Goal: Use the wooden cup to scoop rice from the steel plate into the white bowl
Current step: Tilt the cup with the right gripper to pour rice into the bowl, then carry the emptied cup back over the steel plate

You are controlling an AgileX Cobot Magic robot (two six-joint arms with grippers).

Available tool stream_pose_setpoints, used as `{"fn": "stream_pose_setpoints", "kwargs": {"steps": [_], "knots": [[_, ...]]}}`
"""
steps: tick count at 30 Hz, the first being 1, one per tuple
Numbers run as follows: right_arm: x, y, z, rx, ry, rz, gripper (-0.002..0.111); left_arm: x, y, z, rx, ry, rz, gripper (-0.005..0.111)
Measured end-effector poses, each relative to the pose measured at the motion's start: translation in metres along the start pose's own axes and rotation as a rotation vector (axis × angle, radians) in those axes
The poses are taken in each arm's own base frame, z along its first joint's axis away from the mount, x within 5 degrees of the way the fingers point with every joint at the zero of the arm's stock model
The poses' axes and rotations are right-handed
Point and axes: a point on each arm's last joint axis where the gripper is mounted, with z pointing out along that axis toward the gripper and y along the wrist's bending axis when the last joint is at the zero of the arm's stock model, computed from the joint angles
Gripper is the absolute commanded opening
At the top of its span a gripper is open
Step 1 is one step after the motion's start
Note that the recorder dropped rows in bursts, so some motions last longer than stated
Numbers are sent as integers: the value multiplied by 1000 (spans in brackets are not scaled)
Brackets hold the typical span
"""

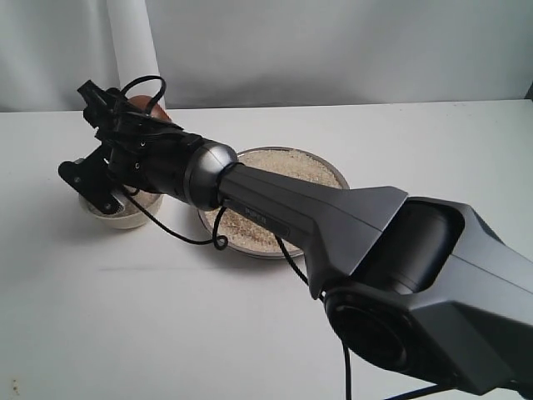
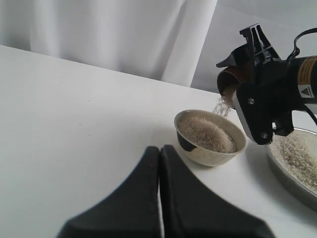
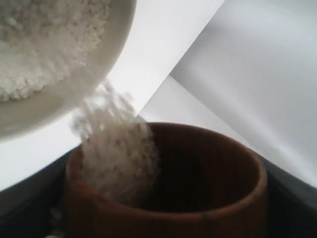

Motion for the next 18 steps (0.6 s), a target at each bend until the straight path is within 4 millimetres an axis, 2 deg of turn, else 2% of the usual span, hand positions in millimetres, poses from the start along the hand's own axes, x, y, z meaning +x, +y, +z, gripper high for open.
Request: {"fn": "stream_pose_setpoints", "kwargs": {"steps": [18], "knots": [[0, -3, 0, 36, 3, -184, 0, 0, 0, 0, 0, 0, 0, 0]]}}
